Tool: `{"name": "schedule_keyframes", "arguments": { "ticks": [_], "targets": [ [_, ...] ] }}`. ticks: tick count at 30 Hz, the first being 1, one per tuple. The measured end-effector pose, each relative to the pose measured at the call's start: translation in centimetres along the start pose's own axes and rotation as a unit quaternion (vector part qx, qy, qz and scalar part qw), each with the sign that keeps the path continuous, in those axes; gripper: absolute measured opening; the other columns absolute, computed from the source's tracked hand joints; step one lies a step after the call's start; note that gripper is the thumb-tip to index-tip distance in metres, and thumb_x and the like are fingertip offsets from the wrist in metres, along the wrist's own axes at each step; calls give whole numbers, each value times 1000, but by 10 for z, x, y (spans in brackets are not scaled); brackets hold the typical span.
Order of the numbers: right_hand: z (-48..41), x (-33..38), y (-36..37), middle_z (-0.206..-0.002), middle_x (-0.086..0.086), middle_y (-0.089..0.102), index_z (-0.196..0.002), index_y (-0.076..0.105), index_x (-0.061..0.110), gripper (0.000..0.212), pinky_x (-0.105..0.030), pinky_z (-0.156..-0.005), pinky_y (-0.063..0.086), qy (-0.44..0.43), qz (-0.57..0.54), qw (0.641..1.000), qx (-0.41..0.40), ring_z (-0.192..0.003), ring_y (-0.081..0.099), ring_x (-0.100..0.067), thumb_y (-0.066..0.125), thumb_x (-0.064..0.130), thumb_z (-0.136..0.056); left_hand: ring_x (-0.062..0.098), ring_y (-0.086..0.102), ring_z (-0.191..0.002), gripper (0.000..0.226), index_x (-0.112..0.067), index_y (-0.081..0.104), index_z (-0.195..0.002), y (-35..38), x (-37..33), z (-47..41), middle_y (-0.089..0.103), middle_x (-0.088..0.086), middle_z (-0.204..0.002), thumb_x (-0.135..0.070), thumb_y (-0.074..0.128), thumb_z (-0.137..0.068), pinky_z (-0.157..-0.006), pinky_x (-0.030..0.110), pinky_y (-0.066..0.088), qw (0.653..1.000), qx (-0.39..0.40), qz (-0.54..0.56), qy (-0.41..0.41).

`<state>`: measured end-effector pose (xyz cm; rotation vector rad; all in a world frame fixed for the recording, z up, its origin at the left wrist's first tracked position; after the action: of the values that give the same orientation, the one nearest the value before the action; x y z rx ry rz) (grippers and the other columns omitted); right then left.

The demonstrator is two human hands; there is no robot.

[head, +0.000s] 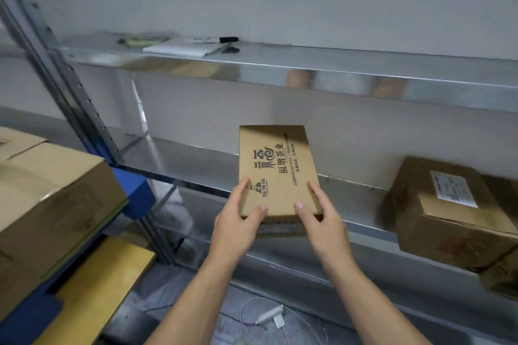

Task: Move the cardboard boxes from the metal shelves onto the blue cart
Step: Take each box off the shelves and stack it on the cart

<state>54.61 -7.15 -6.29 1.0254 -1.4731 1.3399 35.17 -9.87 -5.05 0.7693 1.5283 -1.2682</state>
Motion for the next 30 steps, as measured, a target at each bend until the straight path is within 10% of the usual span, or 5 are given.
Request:
{"name": "schedule_keyframes", "arguments": {
  "ticks": [13,18,30],
  "targets": [
    [3,86,106,-141,17,55,-139,53,37,49,-26,-111,38,-128,-47,982,129,-130,49,-1,67,30,-93,-12,50,-115,64,-47,39,-144,-128,-5,32,52,-38,-120,-28,68,-91,-94,16,43,982,-183,33,-4],
    [4,117,142,-142,18,54,-141,51,37,51,-23,-109,38,-159,-54,970,177,-129,48,1,66,31,-93,-1,51,-123,63,-58,39,-137,-168,-7,40,54,-29,-133,-40,68,-85,-106,39,45,969,-244,40,-2],
    [-5,171,222,-141,17,54,-143,50,36,51,-12,-101,41,-203,-72,944,250,-127,50,-2,65,33,-94,2,51,-123,64,-47,38,-146,-241,-17,38,54,-23,-137,-33,67,-90,-106,38,45,941,-338,27,-4]
  ]
}}
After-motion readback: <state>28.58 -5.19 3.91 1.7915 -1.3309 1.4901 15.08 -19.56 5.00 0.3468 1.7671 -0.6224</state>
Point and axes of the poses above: each hand's wrist, its own z-axis away from the middle knuckle, its own y-axis out of the palm, x = y × z, the point moved 6 cm from there along -z, towards the middle knuckle
